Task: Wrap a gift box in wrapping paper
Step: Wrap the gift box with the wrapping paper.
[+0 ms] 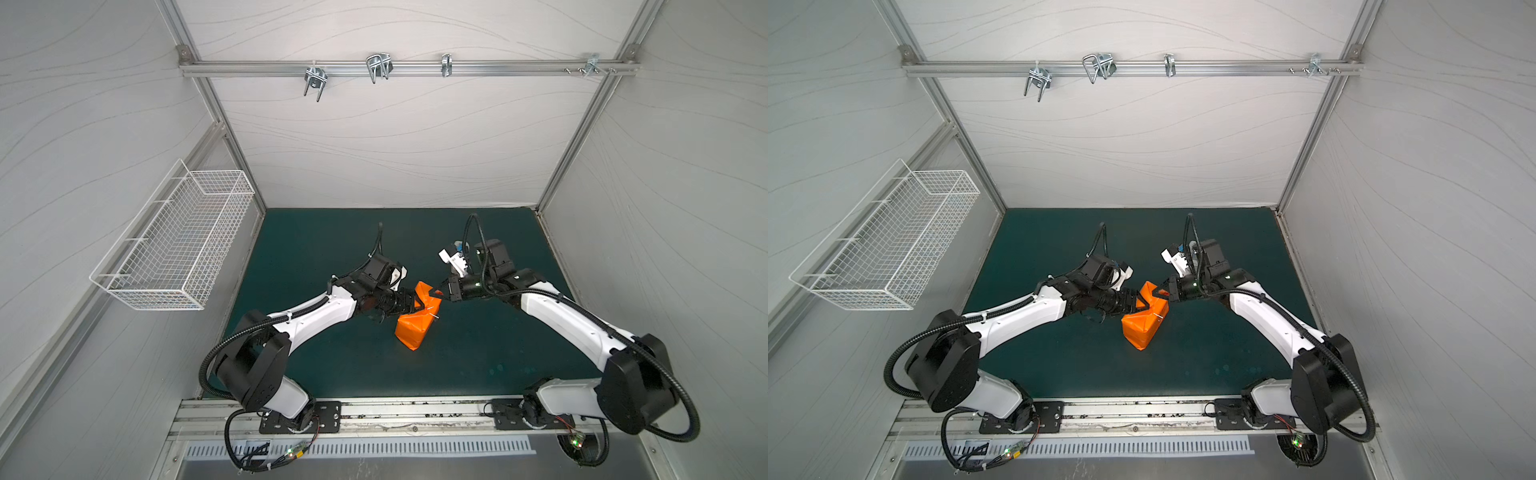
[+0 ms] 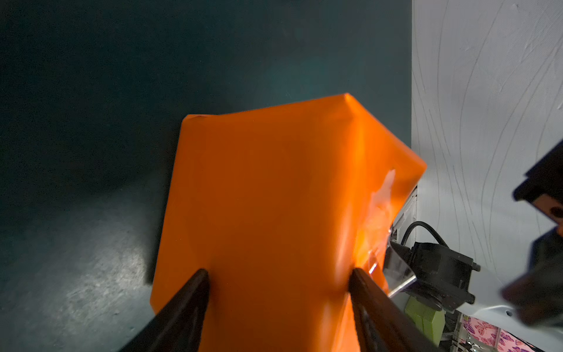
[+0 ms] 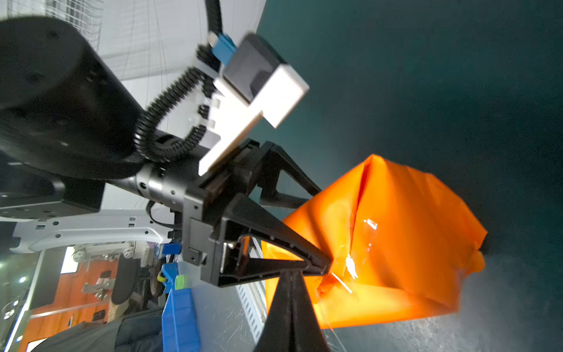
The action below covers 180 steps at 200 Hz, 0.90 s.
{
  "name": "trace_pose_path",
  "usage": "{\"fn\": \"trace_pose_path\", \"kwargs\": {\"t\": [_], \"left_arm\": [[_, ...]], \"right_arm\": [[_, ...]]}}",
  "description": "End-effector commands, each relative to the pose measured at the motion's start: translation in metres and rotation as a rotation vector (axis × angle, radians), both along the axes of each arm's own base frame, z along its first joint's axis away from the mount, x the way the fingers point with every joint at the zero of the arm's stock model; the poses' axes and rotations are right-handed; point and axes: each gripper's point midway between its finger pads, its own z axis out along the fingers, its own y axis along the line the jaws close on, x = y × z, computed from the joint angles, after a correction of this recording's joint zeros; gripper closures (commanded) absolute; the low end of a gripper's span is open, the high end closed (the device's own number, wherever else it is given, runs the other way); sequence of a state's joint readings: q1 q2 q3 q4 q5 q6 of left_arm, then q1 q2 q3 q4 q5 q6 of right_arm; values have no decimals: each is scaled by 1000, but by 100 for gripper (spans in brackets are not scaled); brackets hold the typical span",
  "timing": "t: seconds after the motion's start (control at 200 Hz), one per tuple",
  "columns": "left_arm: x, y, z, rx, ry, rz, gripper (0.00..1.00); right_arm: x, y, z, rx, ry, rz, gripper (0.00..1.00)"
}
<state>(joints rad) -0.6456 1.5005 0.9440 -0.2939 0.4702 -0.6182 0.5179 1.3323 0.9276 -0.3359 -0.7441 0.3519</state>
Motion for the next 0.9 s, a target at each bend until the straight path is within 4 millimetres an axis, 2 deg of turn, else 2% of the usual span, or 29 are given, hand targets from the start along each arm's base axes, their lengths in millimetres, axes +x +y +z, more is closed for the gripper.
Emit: {"fn": "trace_pose_path", "kwargs": {"t": [0.0, 0.24, 0.38, 0.455, 0.58, 0.775, 0.85, 0.895], "left_arm": [[-11, 14, -34, 114, 71, 14, 27], [-11, 14, -33, 116, 71, 13, 27], [-11, 15, -33, 121, 70, 13, 27], [-11, 15, -33, 121, 69, 12, 27], [-12, 16, -35, 127, 72, 12, 27], [-12, 17, -36, 129, 73, 14, 27], [-11, 16, -35, 127, 71, 15, 27], [-11, 16, -35, 127, 70, 14, 27]], "right_arm": [[-5, 7, -4, 25, 6, 34, 100], [-1, 7, -46, -83, 69, 21, 100], [0, 7, -58, -131, 80, 5, 100], [0, 5, -56, -140, 70, -5, 100], [-3, -1, -39, -119, 17, -20, 100], [-13, -11, -10, -69, -54, -41, 75], [-19, -11, -4, -44, -57, -28, 74], [-23, -10, -4, -28, -44, -16, 79]]}}
